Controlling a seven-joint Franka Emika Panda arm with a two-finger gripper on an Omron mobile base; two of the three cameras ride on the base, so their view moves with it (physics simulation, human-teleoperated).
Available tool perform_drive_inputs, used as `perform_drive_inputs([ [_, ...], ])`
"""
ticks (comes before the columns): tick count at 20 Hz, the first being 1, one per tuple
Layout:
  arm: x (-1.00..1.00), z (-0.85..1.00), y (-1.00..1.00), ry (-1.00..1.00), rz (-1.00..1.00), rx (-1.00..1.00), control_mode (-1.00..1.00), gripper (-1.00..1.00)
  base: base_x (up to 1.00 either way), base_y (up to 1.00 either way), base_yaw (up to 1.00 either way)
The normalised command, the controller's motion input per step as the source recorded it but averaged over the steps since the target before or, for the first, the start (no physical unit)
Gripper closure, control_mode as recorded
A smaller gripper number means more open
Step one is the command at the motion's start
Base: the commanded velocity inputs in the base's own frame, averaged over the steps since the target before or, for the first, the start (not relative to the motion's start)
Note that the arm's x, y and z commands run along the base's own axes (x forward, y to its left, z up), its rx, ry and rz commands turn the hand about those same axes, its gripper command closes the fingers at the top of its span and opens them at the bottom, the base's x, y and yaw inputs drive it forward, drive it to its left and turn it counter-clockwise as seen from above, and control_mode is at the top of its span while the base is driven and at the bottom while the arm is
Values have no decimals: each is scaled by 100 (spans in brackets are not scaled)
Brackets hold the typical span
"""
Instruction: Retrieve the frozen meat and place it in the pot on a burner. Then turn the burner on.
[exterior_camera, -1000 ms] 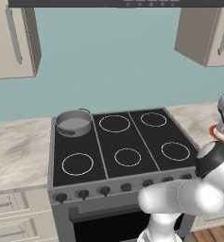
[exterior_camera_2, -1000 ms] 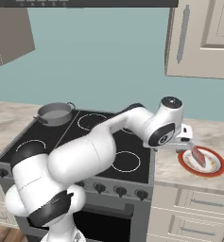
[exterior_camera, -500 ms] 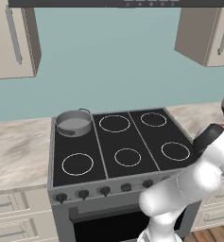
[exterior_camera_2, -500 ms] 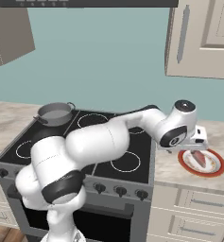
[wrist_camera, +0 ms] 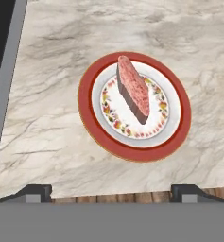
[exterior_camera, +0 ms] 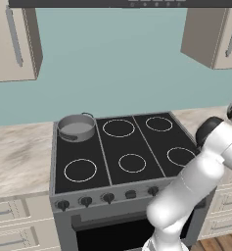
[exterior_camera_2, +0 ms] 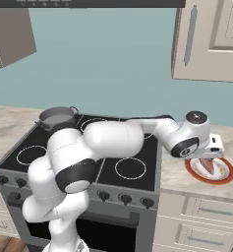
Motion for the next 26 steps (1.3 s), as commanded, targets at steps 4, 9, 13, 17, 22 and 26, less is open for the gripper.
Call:
perform_drive_inputs([
  [4,18,0,-20,0,0,0,-100,-100,0,0,0],
  [9,25,0,-11,0,0,7,-100,-100,0,0,0],
  [13,15,-4,-5,0,0,8,-100,-100,0,0,0],
  [17,13,-20,0,0,0,2,-100,-100,0,0,0],
  [22,17,-35,0,0,0,0,-100,-100,0,0,0],
  [26,20,-34,-3,0,0,0,-100,-100,0,0,0],
])
